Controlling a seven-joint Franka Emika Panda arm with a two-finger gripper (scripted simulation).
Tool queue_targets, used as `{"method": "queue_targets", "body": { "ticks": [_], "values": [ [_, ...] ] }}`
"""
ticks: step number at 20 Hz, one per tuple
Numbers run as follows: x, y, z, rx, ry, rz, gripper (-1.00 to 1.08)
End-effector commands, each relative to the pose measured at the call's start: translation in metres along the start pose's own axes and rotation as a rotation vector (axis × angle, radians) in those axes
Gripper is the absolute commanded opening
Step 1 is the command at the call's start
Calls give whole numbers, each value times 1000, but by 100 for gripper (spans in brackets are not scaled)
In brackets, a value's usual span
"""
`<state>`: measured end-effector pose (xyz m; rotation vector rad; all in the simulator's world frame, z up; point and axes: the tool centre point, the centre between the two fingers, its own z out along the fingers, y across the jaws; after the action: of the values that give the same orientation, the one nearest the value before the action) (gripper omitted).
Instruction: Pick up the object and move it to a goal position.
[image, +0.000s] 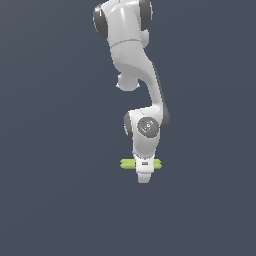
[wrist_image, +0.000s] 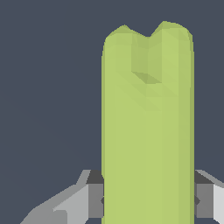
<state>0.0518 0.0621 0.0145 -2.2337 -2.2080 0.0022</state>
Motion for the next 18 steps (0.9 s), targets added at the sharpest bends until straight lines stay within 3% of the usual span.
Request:
{"method": "queue_targets", "body": {
  "ticks": [1,12,18],
  "values": [
    [0,1,0,-1,0,0,-100],
    [-2,1,0,-1,0,0,-100],
    [-28,0,-9,-1,0,0,-100]
  ]
}}
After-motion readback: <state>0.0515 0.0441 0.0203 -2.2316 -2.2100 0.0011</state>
